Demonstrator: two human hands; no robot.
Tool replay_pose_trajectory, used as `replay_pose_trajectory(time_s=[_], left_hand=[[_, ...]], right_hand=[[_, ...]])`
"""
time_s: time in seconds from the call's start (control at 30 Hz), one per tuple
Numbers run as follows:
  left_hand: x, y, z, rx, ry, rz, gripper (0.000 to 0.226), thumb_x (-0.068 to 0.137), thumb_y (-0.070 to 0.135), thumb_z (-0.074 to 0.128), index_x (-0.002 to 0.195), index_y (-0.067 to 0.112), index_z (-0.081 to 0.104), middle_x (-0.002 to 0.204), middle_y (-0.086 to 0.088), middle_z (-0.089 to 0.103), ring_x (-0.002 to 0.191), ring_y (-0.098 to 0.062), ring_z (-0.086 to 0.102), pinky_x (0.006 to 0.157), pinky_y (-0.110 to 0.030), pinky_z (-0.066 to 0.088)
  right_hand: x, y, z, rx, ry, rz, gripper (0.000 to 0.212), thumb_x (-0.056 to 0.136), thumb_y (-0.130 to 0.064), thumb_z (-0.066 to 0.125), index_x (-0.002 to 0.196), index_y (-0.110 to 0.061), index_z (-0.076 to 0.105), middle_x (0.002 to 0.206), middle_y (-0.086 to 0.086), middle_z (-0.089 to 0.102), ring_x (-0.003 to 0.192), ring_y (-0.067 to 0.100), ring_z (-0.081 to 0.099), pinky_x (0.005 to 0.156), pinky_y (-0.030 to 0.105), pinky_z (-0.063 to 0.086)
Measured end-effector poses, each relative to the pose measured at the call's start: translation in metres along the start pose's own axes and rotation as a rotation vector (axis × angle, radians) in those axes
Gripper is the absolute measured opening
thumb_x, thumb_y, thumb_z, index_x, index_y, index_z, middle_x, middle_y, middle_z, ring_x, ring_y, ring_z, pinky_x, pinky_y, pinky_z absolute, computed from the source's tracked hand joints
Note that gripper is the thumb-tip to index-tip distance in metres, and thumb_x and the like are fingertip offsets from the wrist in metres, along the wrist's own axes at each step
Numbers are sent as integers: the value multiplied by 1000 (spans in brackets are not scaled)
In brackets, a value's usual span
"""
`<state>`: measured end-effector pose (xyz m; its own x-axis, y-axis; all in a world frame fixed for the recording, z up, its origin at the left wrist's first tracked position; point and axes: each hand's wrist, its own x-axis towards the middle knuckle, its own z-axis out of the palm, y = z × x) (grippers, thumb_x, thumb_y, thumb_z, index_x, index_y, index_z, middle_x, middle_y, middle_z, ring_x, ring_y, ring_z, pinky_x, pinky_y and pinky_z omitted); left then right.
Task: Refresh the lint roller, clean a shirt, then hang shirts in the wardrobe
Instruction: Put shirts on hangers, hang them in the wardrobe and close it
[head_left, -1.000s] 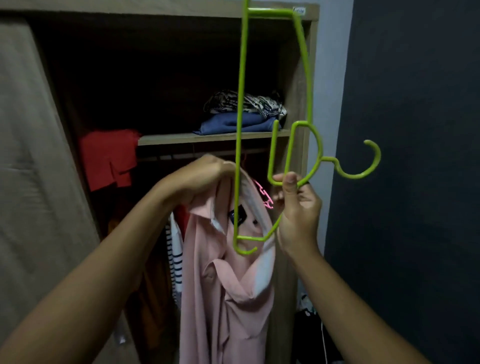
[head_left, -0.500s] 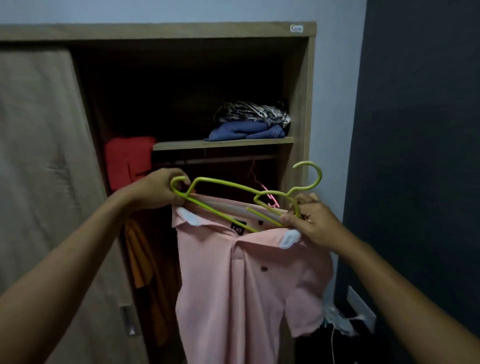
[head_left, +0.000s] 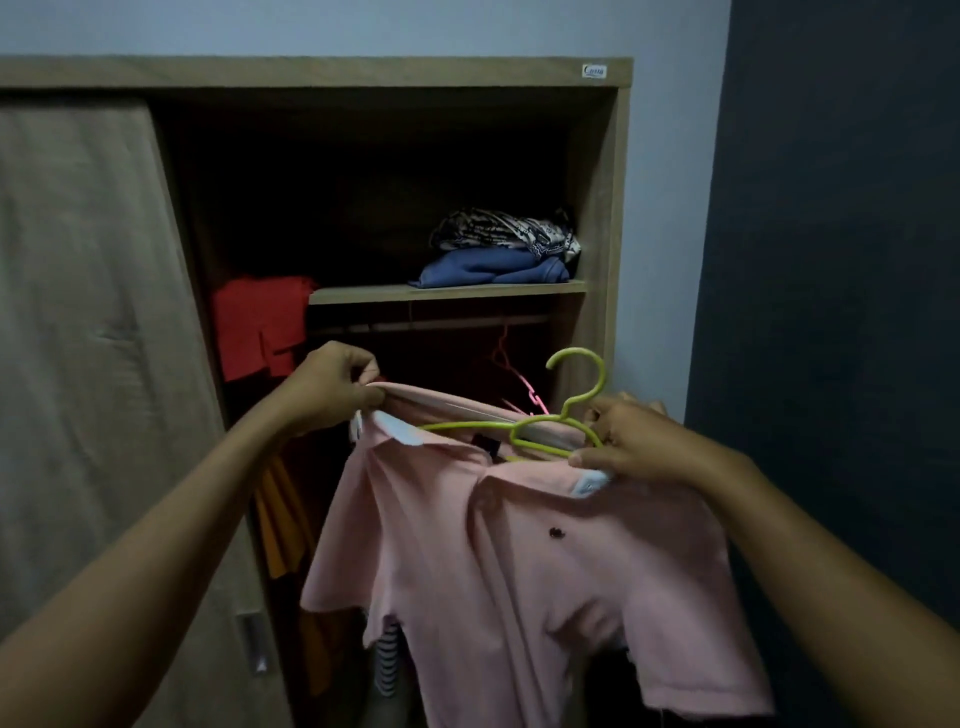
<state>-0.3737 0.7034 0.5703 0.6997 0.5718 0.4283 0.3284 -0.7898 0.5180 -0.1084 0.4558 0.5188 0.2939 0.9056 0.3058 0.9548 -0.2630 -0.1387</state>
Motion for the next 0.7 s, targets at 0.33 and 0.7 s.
replay_pose_trajectory(time_s=[0.33,0.7], left_hand=[[-20,45,48,-641,36,-28,34,69,4,61,58,22,34,60,-4,33,51,-13,33,45,-26,26],[-5,49,45,-630,126,-33,38,75,-2,60,54,21,38,56,-8,45,55,-19,46,51,-28,30]], right_hand=[[10,-27,-22,880,66,-61,22,76,-7,84,96,-5,74,77,6,69,72,10,62,66,19,49],[30,-51,-83,906,89,-11,34,94,-33,64,83,-1,65,62,8,60,47,16,59,44,23,47]])
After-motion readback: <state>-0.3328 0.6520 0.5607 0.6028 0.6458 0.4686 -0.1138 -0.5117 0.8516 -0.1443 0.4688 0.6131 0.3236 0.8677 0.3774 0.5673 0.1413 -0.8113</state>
